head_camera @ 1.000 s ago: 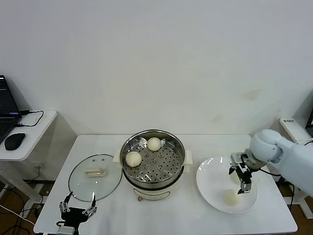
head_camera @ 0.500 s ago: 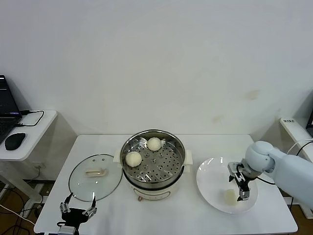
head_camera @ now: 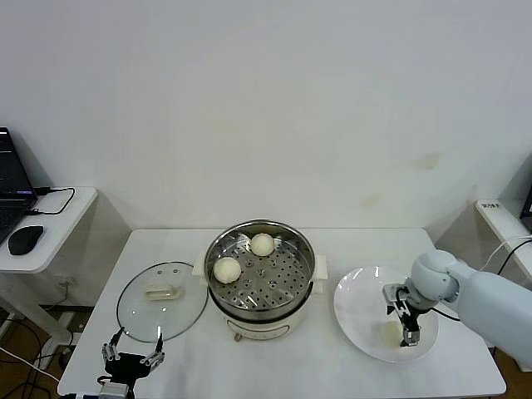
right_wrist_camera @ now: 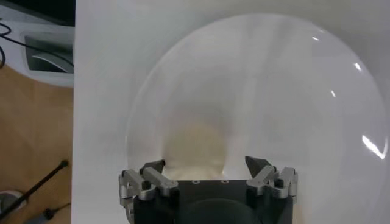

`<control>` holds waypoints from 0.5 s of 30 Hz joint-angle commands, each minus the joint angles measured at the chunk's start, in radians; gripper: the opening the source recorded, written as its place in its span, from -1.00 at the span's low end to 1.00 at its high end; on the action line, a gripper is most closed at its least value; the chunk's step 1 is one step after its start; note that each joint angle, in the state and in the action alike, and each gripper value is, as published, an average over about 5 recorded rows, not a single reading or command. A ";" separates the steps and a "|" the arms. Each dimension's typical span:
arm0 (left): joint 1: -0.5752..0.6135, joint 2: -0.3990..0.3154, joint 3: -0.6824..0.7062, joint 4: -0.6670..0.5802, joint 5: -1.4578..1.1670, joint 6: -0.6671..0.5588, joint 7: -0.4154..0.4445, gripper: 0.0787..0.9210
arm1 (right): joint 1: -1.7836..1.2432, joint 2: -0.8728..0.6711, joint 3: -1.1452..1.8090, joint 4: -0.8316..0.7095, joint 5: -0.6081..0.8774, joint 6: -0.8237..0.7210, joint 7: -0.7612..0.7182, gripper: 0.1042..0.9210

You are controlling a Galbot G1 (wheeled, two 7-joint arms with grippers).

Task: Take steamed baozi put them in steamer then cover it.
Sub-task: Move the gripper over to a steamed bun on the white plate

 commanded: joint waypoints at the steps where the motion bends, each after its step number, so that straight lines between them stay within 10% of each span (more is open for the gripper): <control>1: -0.001 0.001 0.000 0.003 0.000 0.000 0.001 0.77 | -0.014 0.005 0.002 -0.004 -0.006 -0.005 0.007 0.76; 15: -0.008 -0.001 0.002 0.014 0.000 0.000 0.000 0.77 | -0.021 -0.001 0.004 -0.005 0.001 -0.010 0.007 0.62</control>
